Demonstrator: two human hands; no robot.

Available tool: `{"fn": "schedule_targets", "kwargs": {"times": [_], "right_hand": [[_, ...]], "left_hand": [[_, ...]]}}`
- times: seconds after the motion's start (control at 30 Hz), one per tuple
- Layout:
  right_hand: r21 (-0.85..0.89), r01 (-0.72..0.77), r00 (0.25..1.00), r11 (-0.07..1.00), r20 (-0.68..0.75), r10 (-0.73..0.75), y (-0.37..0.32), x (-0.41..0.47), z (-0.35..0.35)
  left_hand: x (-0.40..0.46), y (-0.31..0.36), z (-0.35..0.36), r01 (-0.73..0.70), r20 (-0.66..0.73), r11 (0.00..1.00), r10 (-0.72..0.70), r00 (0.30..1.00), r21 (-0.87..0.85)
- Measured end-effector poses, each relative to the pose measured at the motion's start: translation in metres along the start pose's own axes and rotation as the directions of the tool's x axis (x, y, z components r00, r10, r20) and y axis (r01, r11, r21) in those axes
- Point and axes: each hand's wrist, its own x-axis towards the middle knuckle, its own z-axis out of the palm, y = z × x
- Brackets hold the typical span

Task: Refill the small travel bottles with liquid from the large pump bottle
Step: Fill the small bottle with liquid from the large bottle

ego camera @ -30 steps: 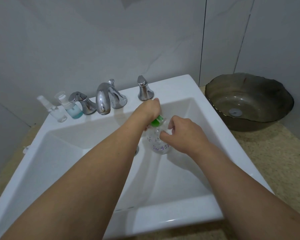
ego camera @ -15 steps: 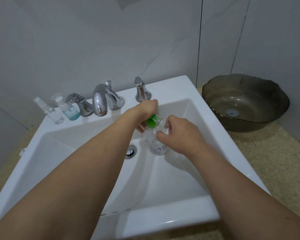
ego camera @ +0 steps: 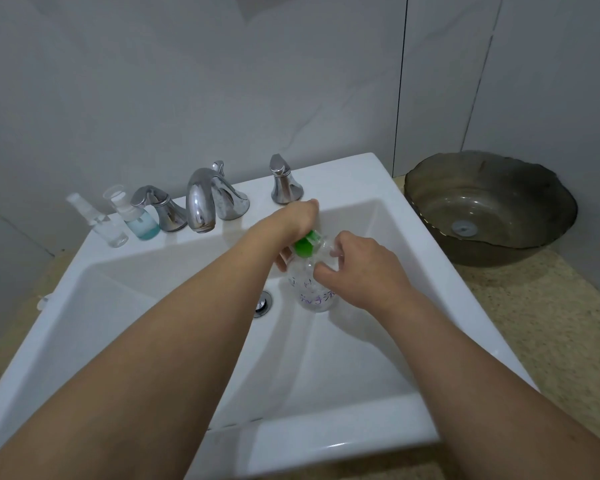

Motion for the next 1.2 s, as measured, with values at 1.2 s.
{"fn": "schedule_targets", "kwargs": {"times": [1.2], "right_hand": [[-0.026,0.016,1.000,1.000,-0.016,-0.016,-0.001,-0.001,-0.001]], "left_hand": [[0.004,0.000,0.002,0.009,0.003,0.999,-0.009,1.000,-0.033]]}}
